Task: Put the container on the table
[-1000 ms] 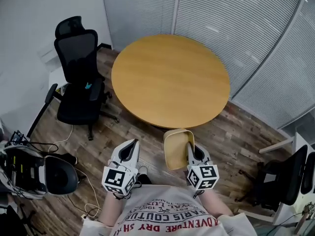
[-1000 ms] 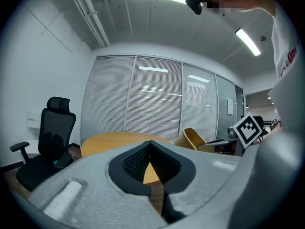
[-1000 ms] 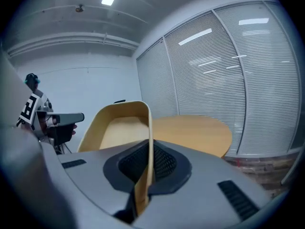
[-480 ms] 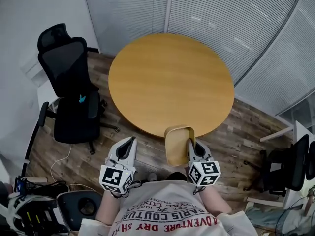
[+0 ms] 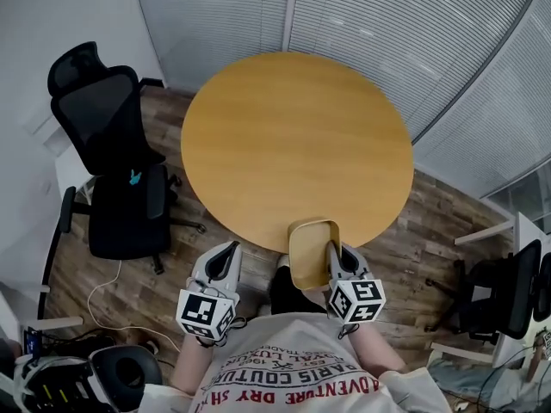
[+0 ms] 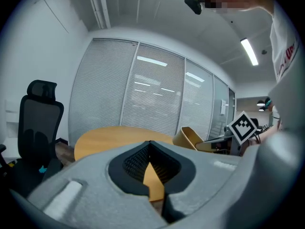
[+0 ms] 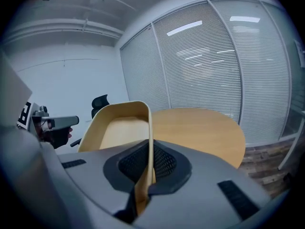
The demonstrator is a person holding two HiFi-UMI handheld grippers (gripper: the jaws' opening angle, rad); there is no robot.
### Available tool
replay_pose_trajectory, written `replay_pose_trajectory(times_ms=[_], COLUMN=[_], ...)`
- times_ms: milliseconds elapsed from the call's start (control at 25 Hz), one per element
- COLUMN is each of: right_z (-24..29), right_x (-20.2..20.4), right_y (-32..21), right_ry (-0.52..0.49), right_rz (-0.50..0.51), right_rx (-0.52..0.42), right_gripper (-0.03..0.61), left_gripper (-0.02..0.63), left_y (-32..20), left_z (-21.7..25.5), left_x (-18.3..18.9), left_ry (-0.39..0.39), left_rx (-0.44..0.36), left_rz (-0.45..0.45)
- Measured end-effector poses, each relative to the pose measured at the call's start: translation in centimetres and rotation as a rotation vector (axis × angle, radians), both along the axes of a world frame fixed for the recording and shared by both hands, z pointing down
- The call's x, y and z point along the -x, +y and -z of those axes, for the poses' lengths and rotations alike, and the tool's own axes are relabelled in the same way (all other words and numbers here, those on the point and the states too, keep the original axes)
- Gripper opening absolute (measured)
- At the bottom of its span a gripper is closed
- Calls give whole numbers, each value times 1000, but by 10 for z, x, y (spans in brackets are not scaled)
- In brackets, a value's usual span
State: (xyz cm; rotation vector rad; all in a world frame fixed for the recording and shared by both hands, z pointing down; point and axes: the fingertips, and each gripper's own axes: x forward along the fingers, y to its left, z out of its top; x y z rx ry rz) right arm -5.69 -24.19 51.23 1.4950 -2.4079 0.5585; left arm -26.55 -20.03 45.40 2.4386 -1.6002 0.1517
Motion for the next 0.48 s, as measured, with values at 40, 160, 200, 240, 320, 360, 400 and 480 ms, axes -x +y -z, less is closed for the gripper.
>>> replay_pose_trajectory(times_ms=[40, 160, 200, 240, 320, 360, 400, 480], right_z=[-1, -2, -2, -1, -1, -2, -4, -8], right_x=[0, 1, 1, -1, -7, -11, -15, -21], right_y=[-10, -46, -61, -75, -105, -118, -131, -154], right_ry=[-2, -13, -17, -21, -25, -25, -27, -28], right_rz=[-2, -10, -15, -21, -34, -40, -44, -46], right_rx=[3, 7, 7, 7, 9, 14, 22, 38], right_gripper=[11, 11, 11, 11, 11, 11, 11, 11], left_gripper=[-2, -2, -2, -2, -2, -2, -2, -2], left_y=[-10, -44, -57, -71, -99, -112, -125, -150], left_z=[0, 0, 1, 2, 3, 4, 3, 3], left_x=[-1, -3, -4, -6, -10, -12, -14, -19], left_ry=[0, -6, -10, -15, -24, -28, -32, -35], left_rx=[2, 7, 9, 10, 11, 14, 17, 22], left_rz=[-3, -19, -25, -31, -43, -45, -45, -38])
